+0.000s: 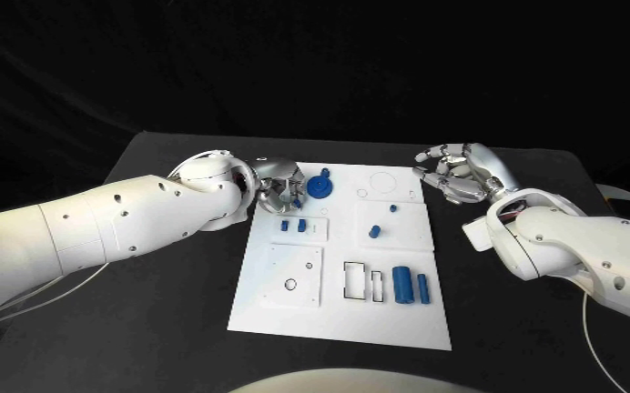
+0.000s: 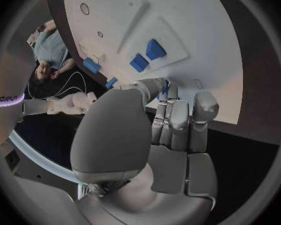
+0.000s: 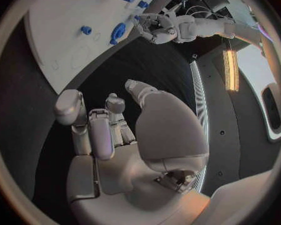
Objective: Assemble the parts on the task board
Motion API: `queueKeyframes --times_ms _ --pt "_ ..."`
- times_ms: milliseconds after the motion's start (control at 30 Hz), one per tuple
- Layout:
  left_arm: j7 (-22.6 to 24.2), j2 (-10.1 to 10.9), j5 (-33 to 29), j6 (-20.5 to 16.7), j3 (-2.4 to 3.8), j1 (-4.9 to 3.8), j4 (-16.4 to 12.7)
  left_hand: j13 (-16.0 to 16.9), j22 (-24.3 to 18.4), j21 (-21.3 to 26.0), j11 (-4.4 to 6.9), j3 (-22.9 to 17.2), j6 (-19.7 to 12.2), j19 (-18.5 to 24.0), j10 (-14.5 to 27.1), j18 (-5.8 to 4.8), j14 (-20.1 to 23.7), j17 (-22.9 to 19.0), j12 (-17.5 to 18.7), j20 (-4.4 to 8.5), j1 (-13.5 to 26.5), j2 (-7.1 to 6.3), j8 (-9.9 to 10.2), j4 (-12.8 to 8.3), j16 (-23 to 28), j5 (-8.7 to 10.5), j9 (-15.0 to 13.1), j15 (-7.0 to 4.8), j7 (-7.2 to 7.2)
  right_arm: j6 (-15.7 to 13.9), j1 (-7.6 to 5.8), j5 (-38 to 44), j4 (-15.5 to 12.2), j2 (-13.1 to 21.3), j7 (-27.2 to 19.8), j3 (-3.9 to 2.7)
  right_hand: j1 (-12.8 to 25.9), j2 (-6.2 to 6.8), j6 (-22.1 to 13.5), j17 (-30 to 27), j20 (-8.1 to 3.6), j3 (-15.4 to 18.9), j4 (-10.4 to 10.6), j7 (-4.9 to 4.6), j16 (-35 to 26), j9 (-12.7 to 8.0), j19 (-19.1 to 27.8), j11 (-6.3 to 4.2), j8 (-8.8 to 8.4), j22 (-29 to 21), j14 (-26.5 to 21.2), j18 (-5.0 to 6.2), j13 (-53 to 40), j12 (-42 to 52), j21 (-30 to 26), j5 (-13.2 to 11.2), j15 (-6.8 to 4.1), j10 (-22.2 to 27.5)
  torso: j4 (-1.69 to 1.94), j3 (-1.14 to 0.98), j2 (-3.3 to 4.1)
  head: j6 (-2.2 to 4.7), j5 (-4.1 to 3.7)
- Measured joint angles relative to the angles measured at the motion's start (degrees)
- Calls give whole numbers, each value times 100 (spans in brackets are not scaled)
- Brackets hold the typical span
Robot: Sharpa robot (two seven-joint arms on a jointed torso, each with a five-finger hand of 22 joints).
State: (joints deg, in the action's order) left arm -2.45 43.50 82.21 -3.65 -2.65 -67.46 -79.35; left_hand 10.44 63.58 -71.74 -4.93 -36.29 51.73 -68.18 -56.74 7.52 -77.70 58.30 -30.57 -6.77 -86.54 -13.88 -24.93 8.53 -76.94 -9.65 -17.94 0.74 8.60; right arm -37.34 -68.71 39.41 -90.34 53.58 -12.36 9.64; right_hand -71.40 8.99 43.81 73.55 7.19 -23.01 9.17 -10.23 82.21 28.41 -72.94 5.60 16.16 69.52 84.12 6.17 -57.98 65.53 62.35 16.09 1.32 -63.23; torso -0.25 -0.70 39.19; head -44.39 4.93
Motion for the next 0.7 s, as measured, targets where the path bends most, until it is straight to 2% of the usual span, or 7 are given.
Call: queueKeyframes --times_ms 267,467,700 --pt "2 -5 -4 7 -6 7 -5 0 0 0 2 0 0 0 -2 1 0 0 1 0 0 0 0 0 0 0 0 0 0 0 0 1 0 -1 0 -1 0 0 0 0 0 0 0 0 0 0 0 0 0 0 0 0 0 0 0 0 0 0 3 0 -3 -6 -1" --pt "2 -11 -6 17 -10 12 -10 0 34 -20 52 25 82 0 -93 0 0 4 1 0 17 16 1 -25 -23 1 0 0 -21 0 0 1 3 -3 -1 -1 0 0 0 0 0 0 0 0 0 0 0 0 0 0 0 0 0 0 0 0 0 0 1 0 -3 -13 -1" --pt "-2 -13 -6 19 -11 13 -11 10 44 -21 33 25 82 0 -113 0 0 21 1 0 23 23 1 -24 -23 2 -8 0 -21 0 0 1 8 -3 -1 1 0 0 -19 0 0 0 0 -19 0 -10 0 0 44 0 0 0 0 0 -24 0 0 0 1 -3 -3 -14 -9"
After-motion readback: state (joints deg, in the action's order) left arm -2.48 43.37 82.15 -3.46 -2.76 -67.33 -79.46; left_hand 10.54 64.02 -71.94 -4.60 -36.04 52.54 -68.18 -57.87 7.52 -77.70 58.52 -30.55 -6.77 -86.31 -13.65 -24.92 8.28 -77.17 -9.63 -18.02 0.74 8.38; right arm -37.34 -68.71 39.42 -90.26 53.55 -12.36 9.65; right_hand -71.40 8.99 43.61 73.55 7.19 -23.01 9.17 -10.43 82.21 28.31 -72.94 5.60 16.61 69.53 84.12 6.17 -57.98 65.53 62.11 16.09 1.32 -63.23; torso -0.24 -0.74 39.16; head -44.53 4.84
